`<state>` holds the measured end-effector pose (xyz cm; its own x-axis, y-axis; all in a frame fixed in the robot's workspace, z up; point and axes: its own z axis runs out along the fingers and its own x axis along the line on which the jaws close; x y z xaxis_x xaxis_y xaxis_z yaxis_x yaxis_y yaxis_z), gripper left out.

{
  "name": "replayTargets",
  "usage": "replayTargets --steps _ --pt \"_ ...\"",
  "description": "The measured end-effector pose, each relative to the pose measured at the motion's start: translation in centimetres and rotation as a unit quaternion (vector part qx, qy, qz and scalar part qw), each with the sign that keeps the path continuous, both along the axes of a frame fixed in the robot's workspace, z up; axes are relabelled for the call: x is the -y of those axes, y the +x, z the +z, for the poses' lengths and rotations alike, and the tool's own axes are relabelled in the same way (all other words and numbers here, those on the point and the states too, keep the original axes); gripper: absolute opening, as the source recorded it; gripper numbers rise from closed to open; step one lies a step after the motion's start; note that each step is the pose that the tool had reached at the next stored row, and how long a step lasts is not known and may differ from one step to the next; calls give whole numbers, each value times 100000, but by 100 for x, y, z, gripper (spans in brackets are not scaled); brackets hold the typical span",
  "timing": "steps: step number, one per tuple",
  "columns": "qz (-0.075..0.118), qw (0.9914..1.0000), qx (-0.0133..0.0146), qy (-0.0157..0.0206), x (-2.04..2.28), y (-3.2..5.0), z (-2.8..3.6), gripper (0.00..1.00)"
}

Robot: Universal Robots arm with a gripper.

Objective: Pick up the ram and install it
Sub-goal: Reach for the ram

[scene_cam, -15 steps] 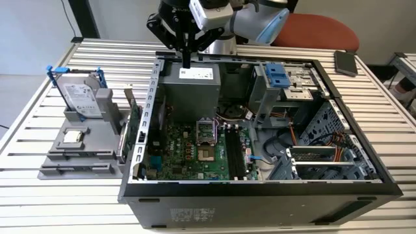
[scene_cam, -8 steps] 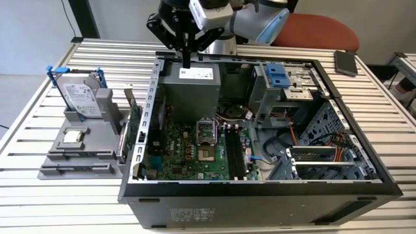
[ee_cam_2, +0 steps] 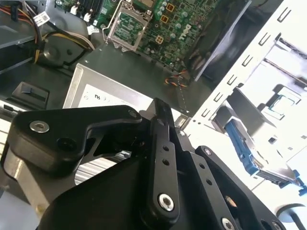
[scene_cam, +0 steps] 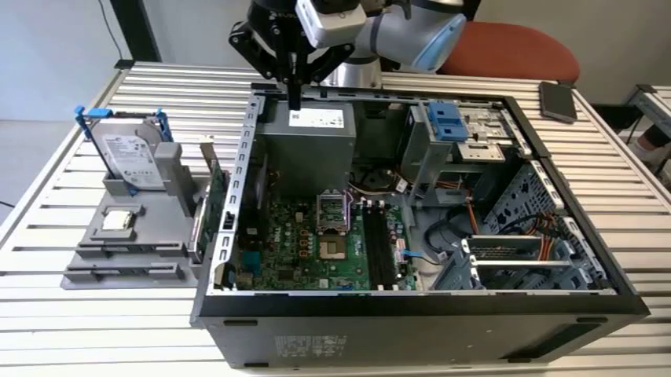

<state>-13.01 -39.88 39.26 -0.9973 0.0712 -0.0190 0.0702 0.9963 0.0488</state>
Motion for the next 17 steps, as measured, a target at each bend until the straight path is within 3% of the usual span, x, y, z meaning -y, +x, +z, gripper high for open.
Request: replayTargets --steps 4,17 --pt "-2 100000 -1 -2 0 -72 0 0" --pt "3 100000 -2 -2 0 -444 0 0"
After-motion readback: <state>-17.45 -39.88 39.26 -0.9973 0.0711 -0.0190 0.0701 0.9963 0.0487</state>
